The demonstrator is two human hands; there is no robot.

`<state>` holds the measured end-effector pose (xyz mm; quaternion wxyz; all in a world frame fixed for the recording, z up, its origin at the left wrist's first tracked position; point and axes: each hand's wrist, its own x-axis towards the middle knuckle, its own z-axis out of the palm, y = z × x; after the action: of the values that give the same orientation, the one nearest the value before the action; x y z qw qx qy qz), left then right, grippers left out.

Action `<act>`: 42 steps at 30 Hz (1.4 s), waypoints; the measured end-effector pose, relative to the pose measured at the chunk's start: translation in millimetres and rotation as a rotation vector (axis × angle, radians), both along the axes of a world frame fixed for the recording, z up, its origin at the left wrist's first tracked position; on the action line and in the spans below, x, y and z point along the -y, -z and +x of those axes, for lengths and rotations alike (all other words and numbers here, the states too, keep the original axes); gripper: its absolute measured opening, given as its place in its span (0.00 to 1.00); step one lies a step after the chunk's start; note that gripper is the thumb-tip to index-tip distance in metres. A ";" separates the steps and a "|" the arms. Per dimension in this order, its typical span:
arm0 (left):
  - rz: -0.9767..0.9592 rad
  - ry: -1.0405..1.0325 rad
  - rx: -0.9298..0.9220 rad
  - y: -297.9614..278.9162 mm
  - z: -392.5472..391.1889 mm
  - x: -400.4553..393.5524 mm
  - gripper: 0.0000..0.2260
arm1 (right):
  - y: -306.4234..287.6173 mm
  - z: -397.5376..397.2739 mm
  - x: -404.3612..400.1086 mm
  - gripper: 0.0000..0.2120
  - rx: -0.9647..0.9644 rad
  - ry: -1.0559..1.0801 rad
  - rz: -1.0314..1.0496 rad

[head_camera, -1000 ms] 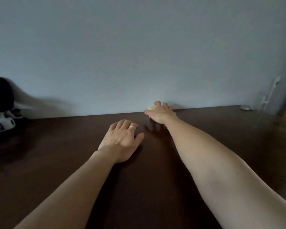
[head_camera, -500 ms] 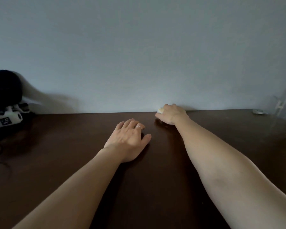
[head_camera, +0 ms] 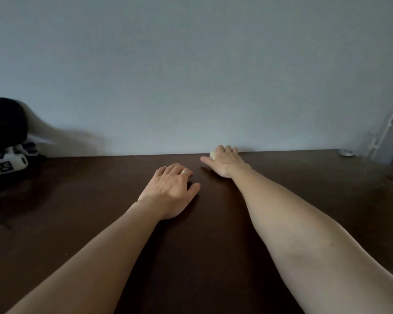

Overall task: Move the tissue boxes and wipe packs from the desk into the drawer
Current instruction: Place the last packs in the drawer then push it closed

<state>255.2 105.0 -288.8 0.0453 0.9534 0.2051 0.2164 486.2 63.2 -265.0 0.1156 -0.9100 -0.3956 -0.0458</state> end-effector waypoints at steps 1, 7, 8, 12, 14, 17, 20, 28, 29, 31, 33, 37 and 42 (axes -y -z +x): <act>0.006 -0.006 0.003 0.6 -0.9 0.2 0.24 | 2.0 -6.9 5.5 0.41 0.049 0.008 0.008; 0.124 -0.050 0.066 -12.3 -15.3 13.0 0.18 | -7.0 -57.4 71.6 0.36 0.148 0.015 0.032; 0.161 -0.038 0.070 -15.7 -20.0 19.4 0.17 | -8.1 -72.7 84.4 0.31 0.142 0.028 0.074; 0.060 -0.040 0.162 -26.8 -51.1 59.8 0.17 | -27.3 -141.9 125.5 0.28 -0.197 0.131 0.404; -0.033 -0.006 0.196 -33.6 -80.8 87.4 0.21 | -40.7 -179.4 147.1 0.33 -0.494 0.114 0.579; -0.128 0.018 0.252 -49.5 -141.4 127.8 0.23 | -57.6 -243.6 181.9 0.30 -0.755 0.043 0.789; -0.313 0.037 0.335 -54.1 -212.4 165.0 0.20 | -62.3 -316.1 216.4 0.24 -0.804 -0.031 0.927; -0.788 0.133 0.320 48.3 -370.9 254.6 0.23 | 58.3 -458.5 297.2 0.29 -1.211 -0.090 0.667; -0.855 0.106 0.290 67.8 -380.5 260.6 0.23 | 77.0 -467.7 302.8 0.29 -1.243 -0.048 0.601; -0.980 0.060 0.206 106.4 -395.5 269.2 0.25 | 112.5 -481.9 313.3 0.28 -1.262 0.024 0.494; -1.097 0.014 0.166 141.5 -406.7 274.6 0.24 | 144.2 -493.4 321.5 0.30 -1.255 0.031 0.385; -1.265 -0.156 0.230 192.5 -418.3 275.0 0.14 | 186.4 -504.2 326.2 0.26 -1.331 0.062 0.241; -1.315 -0.451 0.210 228.2 -422.3 267.2 0.19 | 232.3 -493.8 316.1 0.28 -1.749 0.266 0.184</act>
<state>-167.1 -162.2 -517.0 0.5859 0.6367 0.4808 0.1425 -7.6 -252.9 -497.3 0.4427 -0.6448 -0.0515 0.6210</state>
